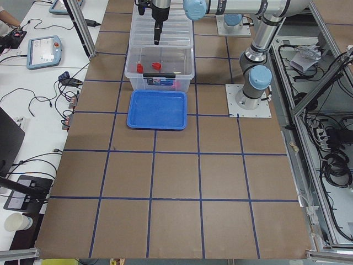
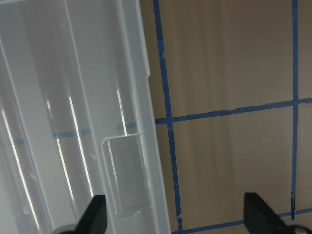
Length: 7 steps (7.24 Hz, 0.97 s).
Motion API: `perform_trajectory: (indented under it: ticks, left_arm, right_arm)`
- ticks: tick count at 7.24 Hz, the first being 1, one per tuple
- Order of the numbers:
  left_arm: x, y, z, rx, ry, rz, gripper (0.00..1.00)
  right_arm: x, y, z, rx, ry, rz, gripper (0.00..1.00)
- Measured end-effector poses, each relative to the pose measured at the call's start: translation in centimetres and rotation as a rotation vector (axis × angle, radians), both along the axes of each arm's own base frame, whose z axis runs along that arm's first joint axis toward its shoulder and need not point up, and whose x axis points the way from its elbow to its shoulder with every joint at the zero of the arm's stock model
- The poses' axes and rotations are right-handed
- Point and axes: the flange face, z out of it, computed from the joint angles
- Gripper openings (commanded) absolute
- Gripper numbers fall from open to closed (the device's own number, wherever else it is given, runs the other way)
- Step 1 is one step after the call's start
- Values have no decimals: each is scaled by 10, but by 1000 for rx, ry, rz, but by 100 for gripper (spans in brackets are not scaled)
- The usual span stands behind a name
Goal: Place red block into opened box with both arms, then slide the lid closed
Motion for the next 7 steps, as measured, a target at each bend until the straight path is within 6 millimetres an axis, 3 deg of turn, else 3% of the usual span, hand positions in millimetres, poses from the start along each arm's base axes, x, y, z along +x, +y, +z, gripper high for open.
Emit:
perform_trajectory:
  ticks: [2, 5, 7]
  left_arm:
    - [1, -4, -11, 24, 1, -6, 100]
    - [-6, -1, -10, 95, 3, -16, 100]
    - [-7, 0, -2, 124, 2, -17, 100]
  right_arm:
    - [-28, -9, -26, -15, 8, 17, 100]
    - [-31, -3, -57, -1, 4, 13, 100]
    - [-28, 3, -62, 21, -7, 8, 100]
